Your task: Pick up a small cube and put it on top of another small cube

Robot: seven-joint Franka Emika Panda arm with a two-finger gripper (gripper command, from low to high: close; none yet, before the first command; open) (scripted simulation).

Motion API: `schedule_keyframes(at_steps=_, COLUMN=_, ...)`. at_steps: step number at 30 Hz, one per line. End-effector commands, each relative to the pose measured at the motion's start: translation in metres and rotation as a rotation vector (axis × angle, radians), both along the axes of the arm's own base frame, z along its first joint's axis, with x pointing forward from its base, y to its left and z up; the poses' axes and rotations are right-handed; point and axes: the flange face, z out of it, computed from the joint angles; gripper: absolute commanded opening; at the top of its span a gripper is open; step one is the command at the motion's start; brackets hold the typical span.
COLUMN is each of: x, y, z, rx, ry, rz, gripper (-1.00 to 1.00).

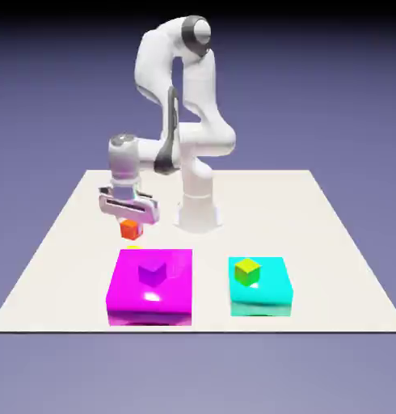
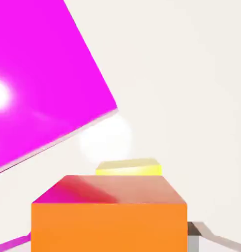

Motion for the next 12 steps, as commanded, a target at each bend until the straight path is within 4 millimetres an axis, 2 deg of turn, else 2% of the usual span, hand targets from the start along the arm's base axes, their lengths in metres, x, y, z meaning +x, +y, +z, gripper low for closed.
schedule_keyframes(at_steps=1, x=0.0, y=0.0, z=-0.005, rx=0.0, ry=-0.001, rz=0.0, gripper=-1.0)
schedule_keyframes(at_steps=9, x=-0.007, y=-0.001, z=-0.044, rx=-0.024, ry=0.013, rz=-0.009, gripper=-1.0)
schedule_keyframes(at_steps=10, x=-0.007, y=-0.001, z=-0.044, rx=-0.024, ry=0.013, rz=-0.009, gripper=1.0)
schedule_keyframes(at_steps=12, x=-0.005, y=-0.001, z=-0.038, rx=-0.019, ry=0.009, rz=-0.007, gripper=1.0)
